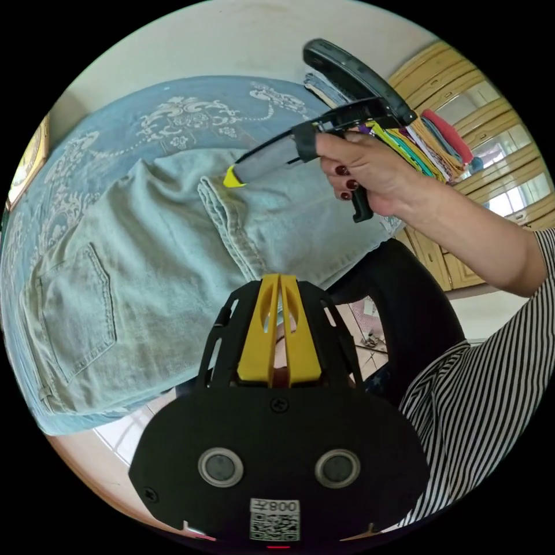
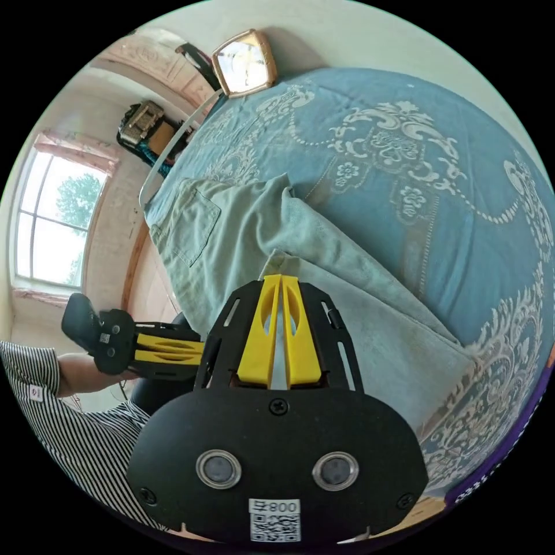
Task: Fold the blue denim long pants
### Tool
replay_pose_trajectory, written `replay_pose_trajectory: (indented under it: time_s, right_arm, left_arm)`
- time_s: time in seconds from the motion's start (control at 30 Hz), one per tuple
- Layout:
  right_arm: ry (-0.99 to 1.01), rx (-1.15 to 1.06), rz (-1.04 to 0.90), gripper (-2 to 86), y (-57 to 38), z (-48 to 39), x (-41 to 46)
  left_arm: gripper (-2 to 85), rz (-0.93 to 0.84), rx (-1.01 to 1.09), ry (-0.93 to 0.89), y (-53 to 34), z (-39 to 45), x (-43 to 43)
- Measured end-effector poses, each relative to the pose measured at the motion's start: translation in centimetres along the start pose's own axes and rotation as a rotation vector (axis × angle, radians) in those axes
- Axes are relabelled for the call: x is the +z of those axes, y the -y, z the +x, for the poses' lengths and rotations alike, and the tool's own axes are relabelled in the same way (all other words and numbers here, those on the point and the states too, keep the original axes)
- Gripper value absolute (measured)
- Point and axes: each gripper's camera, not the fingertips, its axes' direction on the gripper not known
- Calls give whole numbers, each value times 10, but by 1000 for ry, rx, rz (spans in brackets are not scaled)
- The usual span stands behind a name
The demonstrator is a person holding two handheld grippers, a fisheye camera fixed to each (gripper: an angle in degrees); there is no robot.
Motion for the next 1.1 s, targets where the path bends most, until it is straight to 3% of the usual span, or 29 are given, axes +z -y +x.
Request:
replay_pose_trajectory:
  time_s: [0.2, 0.37, 0.67, 0.9, 1.1]
  right_arm:
    - [-41, 233, 110, 54, -120, 73, -64]
    - [142, 495, 87, 73, -218, 133, -49]
    - [411, 500, 101, 46, -257, 181, -26]
    - [519, 453, 145, 23, -271, 192, -33]
    - [522, 440, 187, 22, -282, 212, -48]
  left_arm:
    - [58, 46, 119, -62, -7, 70, -8]
    - [89, 39, 195, -106, 4, 131, 2]
    - [112, 4, 370, 34, 28, 240, 21]
    - [91, -47, 400, 249, 26, 301, 40]
    - [39, -7, 350, 179, 13, 301, 27]
